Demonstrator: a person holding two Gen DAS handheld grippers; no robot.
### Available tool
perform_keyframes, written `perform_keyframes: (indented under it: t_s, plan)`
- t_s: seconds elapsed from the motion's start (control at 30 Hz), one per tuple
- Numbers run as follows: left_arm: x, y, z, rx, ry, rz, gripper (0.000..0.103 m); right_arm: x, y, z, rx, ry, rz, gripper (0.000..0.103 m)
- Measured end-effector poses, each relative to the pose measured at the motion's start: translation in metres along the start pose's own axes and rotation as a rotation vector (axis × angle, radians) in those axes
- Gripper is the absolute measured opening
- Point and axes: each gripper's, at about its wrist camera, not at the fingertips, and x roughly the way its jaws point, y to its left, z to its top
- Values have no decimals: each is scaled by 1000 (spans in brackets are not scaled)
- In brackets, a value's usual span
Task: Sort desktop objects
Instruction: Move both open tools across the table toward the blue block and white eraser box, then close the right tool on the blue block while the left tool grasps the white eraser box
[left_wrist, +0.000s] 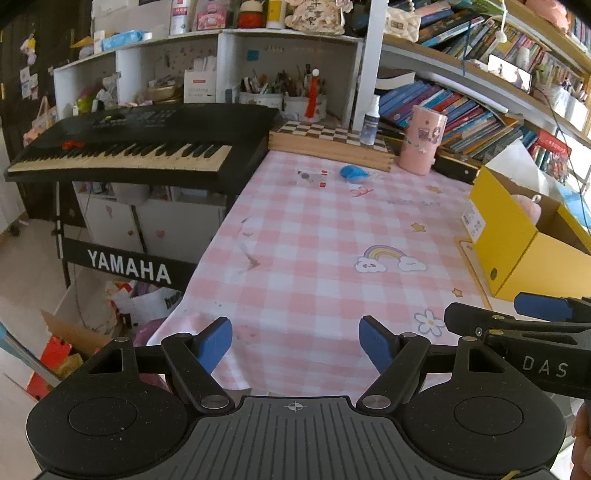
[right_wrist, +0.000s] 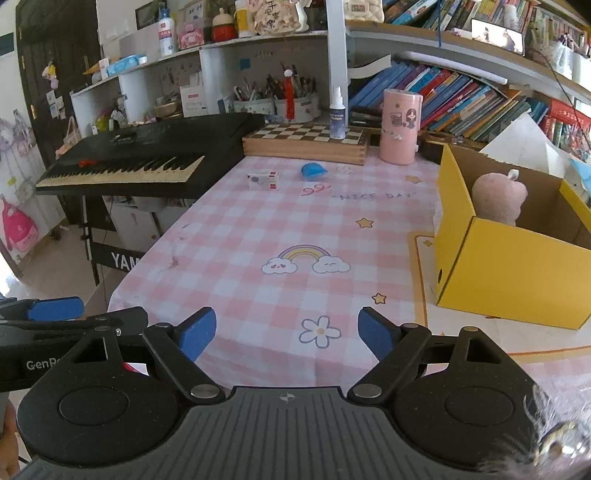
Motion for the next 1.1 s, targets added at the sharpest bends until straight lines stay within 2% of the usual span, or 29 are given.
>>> perform_keyframes:
  t_s: [0.33, 0.67, 0.87, 1.1]
  plan:
    - [44, -13, 38, 4, 10, 28, 78, 46, -26, 38, 18, 6, 10, 83]
    - [93, -25, 98, -21, -20, 57, 78, 100, -65, 112, 33, -46, 7, 83]
    - [126, -36, 132, -18, -42, 60, 78, 137, -73, 163, -8, -67, 44, 83]
    - [179, -43, 159, -21, -26, 57, 78, 197, -68, 206, -92, -7, 85, 83]
